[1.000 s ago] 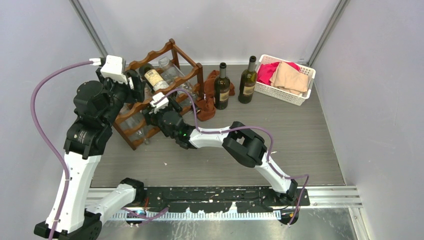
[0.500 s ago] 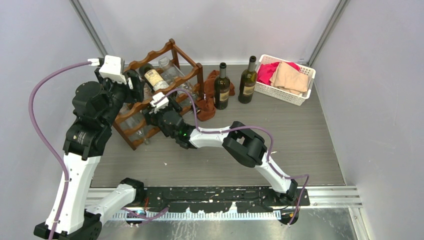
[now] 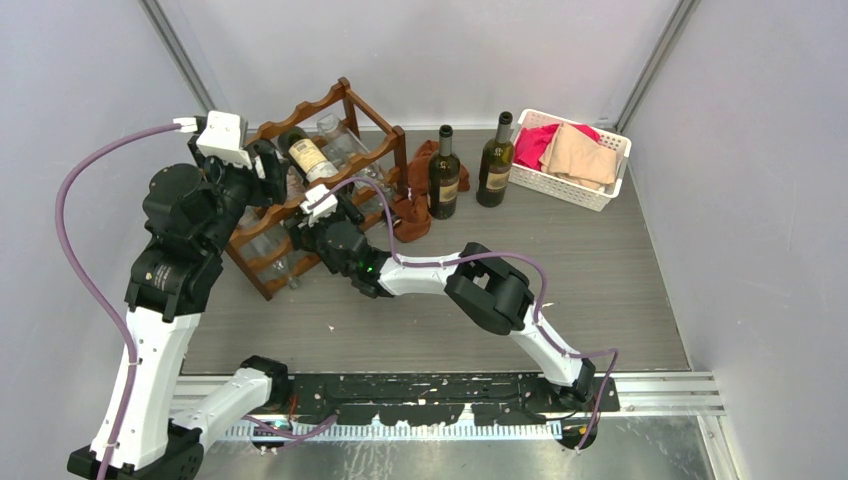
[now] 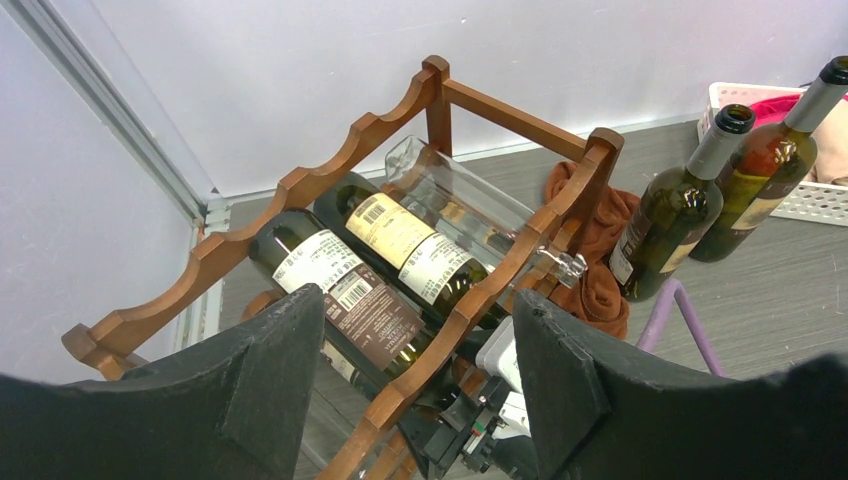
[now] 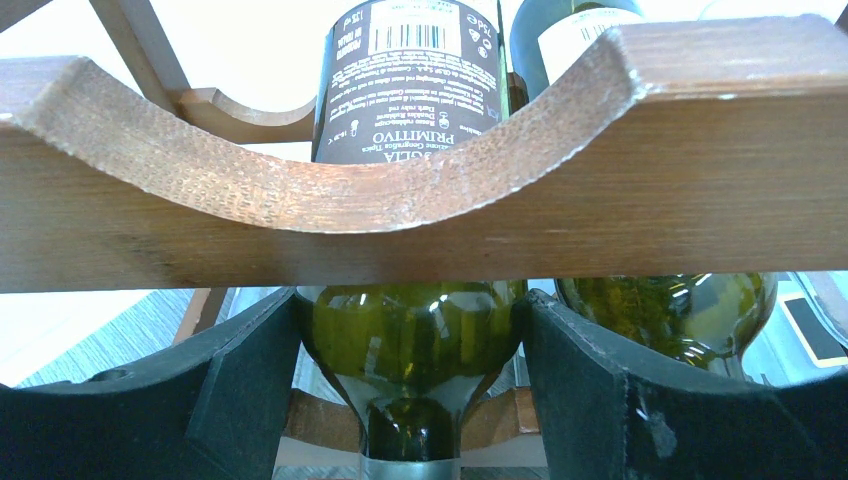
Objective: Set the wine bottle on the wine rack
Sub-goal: Place the wine bottle in the wine rack.
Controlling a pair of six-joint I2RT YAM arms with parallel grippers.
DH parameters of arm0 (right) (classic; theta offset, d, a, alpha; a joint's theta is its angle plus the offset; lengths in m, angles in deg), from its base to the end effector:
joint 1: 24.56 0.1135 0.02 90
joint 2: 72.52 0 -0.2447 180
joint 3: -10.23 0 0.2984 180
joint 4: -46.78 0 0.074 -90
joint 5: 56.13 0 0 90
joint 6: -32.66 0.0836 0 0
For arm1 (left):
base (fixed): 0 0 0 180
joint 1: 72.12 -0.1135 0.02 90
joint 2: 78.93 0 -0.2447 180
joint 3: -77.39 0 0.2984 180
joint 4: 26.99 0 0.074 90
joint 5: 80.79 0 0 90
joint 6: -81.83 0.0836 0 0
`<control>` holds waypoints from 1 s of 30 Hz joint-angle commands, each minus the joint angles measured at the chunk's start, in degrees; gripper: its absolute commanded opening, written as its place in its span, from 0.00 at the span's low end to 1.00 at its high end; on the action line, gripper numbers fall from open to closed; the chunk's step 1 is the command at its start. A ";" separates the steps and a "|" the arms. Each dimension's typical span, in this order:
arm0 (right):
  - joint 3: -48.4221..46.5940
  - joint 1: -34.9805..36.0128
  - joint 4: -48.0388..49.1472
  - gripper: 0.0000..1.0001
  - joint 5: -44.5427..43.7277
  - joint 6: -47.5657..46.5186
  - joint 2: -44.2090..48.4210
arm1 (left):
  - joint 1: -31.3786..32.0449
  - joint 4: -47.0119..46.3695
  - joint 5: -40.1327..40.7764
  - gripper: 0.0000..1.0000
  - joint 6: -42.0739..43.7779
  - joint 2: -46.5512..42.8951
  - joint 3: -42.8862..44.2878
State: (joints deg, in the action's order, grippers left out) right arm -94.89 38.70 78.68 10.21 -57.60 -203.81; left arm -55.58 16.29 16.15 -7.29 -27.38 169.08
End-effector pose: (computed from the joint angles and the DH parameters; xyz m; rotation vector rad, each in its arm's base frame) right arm 0.2995 0.5199 0.1808 -0.4837 1.4271 0.5857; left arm 0.2451 -0.0623 0.4889 0.1538 1.6191 -0.1119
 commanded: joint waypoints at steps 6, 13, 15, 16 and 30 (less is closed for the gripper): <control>-0.72 -0.81 10.38 0.77 1.31 2.88 4.63 | 0.08 -4.14 0.23 0.69 -0.09 -1.08 0.30; -0.62 -0.79 9.76 0.80 1.42 3.30 4.84 | 0.08 -4.10 0.00 0.68 -0.27 -1.10 0.24; -0.63 -0.80 9.59 0.81 1.55 3.48 4.96 | 0.08 -4.17 -0.07 0.68 -0.28 -1.21 0.24; -0.62 -0.83 9.50 0.82 1.58 3.57 5.08 | 0.08 -4.18 -0.08 0.68 -0.27 -1.19 0.28; -1.88 -0.85 6.91 0.84 1.17 4.75 4.93 | 0.08 -4.83 -0.39 0.68 0.29 -1.28 0.33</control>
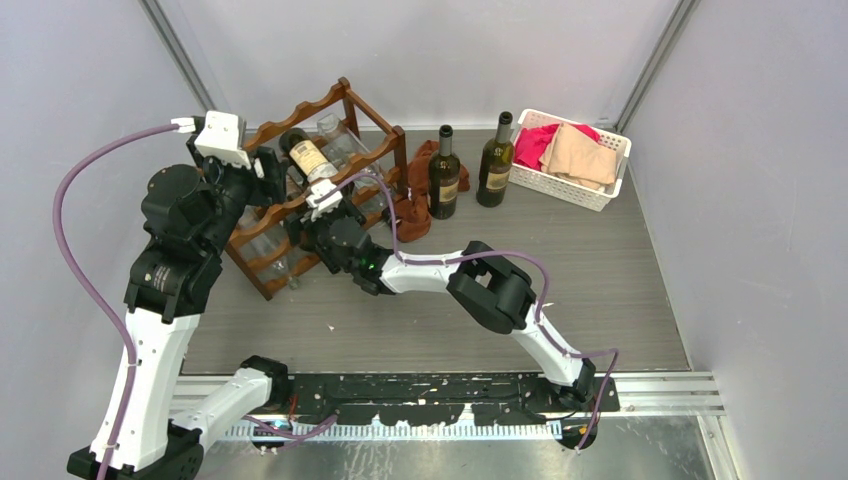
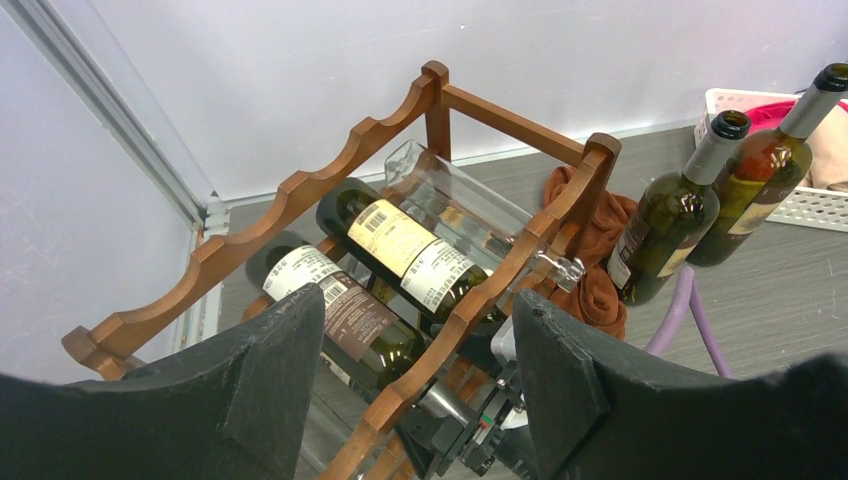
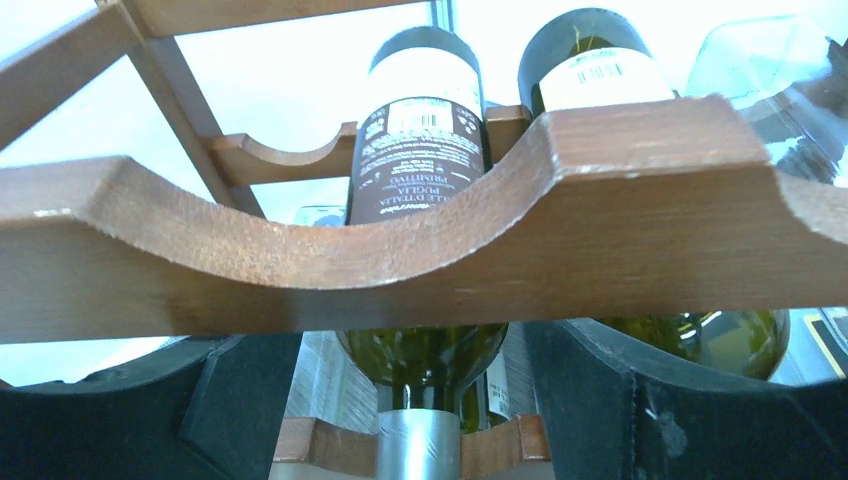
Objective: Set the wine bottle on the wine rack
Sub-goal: Place the wine bottle in the wine rack.
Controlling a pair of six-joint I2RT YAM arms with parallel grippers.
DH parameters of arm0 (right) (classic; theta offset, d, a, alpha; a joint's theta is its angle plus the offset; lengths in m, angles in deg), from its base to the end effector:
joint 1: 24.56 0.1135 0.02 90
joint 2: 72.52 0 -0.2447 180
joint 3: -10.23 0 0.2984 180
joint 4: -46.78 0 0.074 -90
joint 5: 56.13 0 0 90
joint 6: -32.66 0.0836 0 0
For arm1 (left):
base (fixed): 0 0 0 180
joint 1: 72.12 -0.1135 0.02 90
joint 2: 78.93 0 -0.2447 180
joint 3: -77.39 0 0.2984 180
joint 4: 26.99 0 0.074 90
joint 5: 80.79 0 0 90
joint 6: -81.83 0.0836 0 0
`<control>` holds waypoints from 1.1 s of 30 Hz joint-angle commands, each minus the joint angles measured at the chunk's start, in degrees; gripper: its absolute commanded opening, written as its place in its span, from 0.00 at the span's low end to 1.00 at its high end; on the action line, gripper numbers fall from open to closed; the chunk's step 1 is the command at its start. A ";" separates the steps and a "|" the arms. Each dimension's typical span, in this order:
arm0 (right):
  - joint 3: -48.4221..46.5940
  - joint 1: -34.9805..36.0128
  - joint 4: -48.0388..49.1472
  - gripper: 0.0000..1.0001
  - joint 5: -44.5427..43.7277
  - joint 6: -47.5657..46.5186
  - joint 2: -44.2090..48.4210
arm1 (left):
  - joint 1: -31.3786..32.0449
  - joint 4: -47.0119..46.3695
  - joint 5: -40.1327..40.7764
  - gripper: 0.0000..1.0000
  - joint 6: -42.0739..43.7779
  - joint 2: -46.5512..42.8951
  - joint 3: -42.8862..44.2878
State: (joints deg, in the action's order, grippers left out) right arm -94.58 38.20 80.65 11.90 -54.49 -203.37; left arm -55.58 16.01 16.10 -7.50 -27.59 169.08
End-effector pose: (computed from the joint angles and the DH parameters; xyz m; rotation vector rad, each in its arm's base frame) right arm 0.3017 0.5176 0.1882 -0.4421 1.4105 0.6611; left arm 0.2438 -0.0619 0.4905 0.1499 1.6110 -0.1166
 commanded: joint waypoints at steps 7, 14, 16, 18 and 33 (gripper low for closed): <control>-1.88 -0.35 5.70 0.84 0.24 1.38 4.66 | 0.08 -4.55 -0.54 0.69 0.89 -1.06 0.33; 1.80 -0.28 8.29 0.84 4.23 1.10 6.97 | 0.08 -4.59 -0.96 0.69 0.95 -0.79 0.41; 2.98 -0.12 9.06 0.83 5.06 0.98 7.70 | 0.08 -4.68 -0.96 0.69 0.93 -0.88 0.42; 3.79 -0.06 9.63 0.84 5.48 0.54 8.26 | 0.08 -4.81 -0.98 0.69 1.03 -0.82 0.39; 12.57 1.11 9.69 0.82 7.26 0.87 14.21 | 0.08 -4.86 -1.18 0.69 0.14 -1.32 0.09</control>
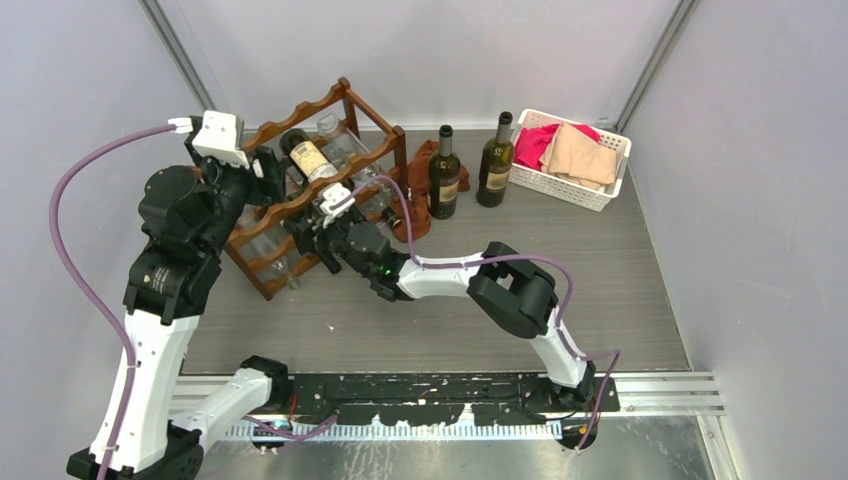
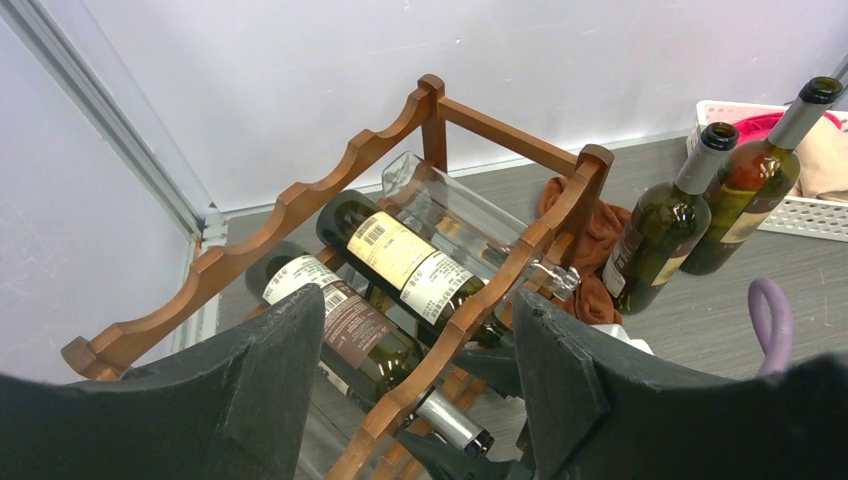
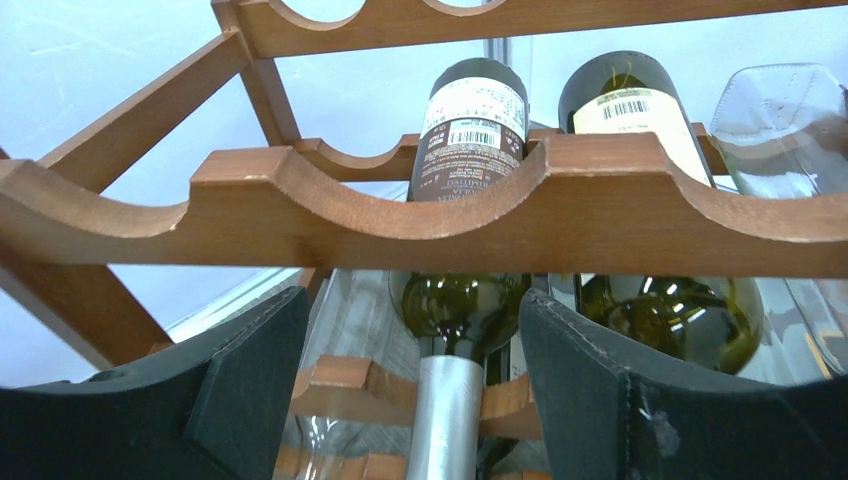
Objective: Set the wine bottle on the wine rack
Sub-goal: Place the wine bottle in the wine rack.
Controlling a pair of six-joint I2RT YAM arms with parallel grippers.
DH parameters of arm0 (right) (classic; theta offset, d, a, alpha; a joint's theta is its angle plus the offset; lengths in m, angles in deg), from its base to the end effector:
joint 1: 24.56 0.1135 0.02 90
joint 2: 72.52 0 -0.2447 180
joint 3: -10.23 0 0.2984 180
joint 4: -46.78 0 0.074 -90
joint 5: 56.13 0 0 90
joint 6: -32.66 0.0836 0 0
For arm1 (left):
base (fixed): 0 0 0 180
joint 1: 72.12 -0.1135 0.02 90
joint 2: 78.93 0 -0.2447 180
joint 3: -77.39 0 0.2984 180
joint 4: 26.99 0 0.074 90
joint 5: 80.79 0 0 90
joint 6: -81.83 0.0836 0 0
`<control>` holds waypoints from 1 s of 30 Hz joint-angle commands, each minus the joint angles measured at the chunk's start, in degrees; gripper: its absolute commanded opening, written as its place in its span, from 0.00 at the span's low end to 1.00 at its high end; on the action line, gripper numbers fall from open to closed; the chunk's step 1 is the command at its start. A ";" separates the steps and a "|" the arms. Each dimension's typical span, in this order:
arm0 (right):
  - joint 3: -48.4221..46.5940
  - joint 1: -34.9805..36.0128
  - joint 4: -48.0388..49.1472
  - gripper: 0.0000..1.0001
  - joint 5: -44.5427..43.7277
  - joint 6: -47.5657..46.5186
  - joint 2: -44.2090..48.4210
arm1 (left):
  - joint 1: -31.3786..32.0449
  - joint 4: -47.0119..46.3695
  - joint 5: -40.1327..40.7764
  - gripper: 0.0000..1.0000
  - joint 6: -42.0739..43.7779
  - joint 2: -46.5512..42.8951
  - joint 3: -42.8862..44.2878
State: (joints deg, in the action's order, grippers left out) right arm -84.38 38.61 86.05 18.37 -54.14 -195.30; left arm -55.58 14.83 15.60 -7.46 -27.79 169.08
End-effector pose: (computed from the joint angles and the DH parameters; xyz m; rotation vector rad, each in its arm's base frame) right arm 0.2759 0.4961 0.2081 -0.5025 1.3373 0.7770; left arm 0.2425 -0.0623 0.4946 0.1528 1.5869 -0.1264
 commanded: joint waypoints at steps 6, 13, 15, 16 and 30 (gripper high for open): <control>8.26 1.08 3.73 0.81 1.49 0.82 10.28 | 0.08 -4.50 -0.77 0.69 -0.45 -1.62 -0.42; 16.03 1.14 4.28 0.82 8.08 -1.98 17.49 | 0.08 -5.37 -1.03 0.69 -2.76 -2.33 -1.29; 18.37 1.05 4.26 0.84 11.46 -4.09 20.07 | 0.08 -5.68 -1.03 0.69 -2.98 -2.56 -1.47; 19.45 0.99 4.08 0.85 13.08 -5.13 21.37 | 0.08 -5.95 -1.03 0.69 -3.11 -2.68 -1.58; 20.43 -19.47 -45.10 0.96 39.84 -16.13 47.32 | 0.08 -11.78 -6.10 0.84 -11.35 -2.26 -5.46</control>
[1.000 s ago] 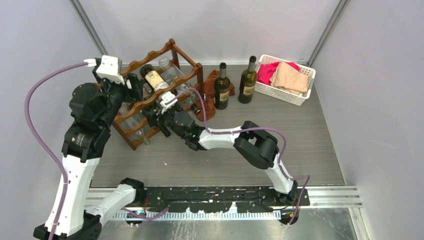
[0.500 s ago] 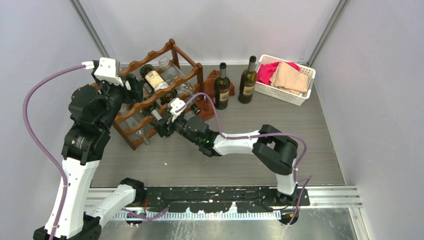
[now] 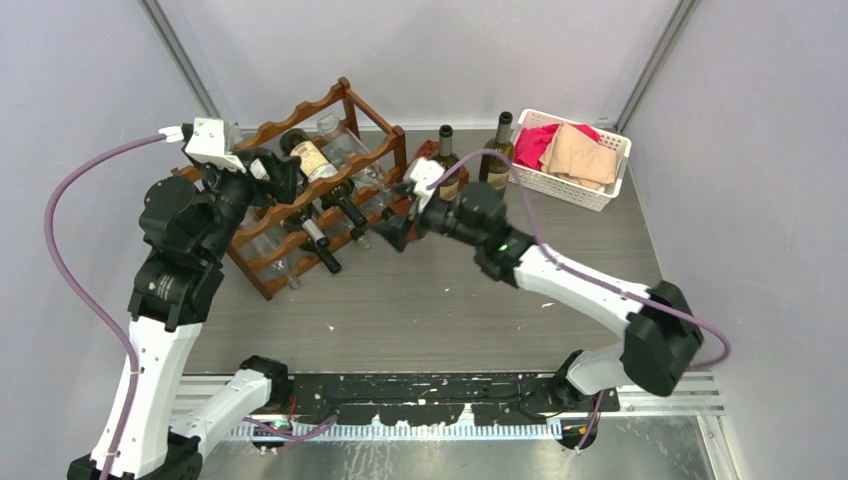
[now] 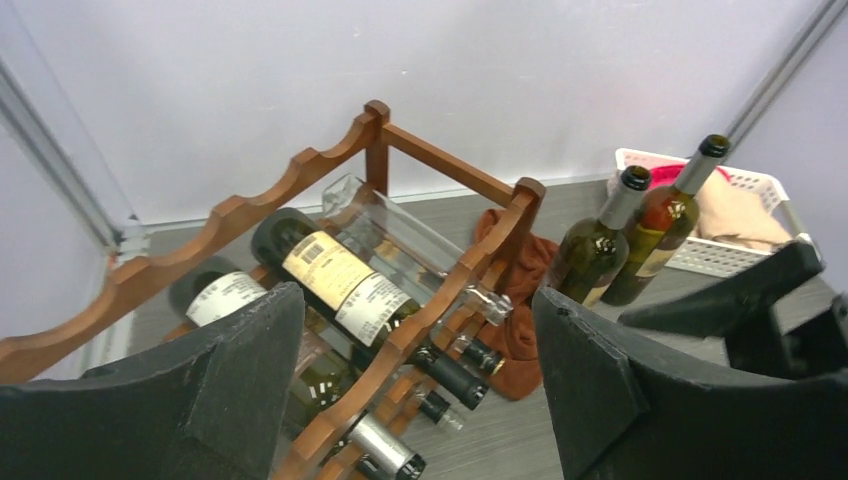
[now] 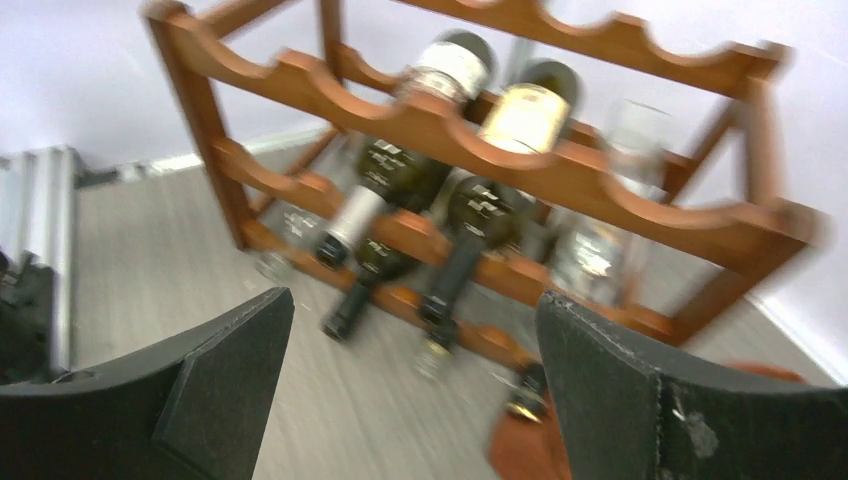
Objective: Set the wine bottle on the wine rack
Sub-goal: Place the wine bottle in the wine rack, then pick up the wine bottle from the center of the board.
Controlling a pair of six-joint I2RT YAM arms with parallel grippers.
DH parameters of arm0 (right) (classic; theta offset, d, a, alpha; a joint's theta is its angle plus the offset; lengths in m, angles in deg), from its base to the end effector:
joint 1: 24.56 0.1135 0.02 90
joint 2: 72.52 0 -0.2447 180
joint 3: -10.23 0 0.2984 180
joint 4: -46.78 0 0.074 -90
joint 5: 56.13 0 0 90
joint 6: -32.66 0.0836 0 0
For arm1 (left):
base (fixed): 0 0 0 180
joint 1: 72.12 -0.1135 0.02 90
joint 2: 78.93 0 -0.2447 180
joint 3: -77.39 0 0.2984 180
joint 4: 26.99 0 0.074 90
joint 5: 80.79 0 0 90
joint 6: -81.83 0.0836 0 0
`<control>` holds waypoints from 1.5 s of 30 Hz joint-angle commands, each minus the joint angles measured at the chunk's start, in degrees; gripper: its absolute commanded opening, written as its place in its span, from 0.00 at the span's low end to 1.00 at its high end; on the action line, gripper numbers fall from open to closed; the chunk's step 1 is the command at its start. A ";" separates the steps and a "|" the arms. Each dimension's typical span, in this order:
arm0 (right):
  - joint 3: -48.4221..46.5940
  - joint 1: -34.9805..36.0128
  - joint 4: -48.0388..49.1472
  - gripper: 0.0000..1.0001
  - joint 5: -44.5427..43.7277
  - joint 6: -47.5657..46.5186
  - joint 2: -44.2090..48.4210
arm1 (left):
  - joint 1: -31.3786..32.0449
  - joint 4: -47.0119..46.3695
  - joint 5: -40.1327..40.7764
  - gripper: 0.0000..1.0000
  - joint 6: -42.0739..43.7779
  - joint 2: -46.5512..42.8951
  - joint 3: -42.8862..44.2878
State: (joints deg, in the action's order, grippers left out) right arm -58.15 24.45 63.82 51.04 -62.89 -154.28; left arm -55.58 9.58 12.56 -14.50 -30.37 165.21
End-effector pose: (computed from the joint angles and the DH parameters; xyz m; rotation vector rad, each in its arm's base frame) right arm 0.2626 0.3398 0.2964 -0.9309 1.2616 0.8280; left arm 0.2376 -0.0655 0.4932 0.0894 1.5276 -0.2740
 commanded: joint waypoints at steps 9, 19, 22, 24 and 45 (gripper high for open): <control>-19.64 -21.30 -45.67 1.00 2.80 -13.53 8.21 | 0.08 -16.72 -14.71 0.85 -13.85 6.11 -5.01; -38.73 -27.59 -61.78 1.00 3.85 -11.71 -5.35 | 0.08 -21.86 -20.80 0.82 -23.06 13.49 -5.05; -44.72 -27.58 -64.78 1.00 4.19 -10.59 -10.57 | 0.08 -20.40 -22.19 0.82 -23.13 14.95 -4.20; -48.27 -27.60 -66.66 1.00 4.38 -10.04 -13.80 | 0.08 -20.04 -22.76 0.82 -23.18 15.60 -4.16; -60.60 -26.34 -61.52 0.76 2.00 -7.77 -30.06 | 0.12 -19.61 -25.21 0.80 -23.10 14.79 -7.40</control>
State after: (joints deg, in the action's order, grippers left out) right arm -115.35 -2.17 -2.12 53.45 -70.69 -184.35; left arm -55.58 -7.03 -10.91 -37.58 -13.91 157.94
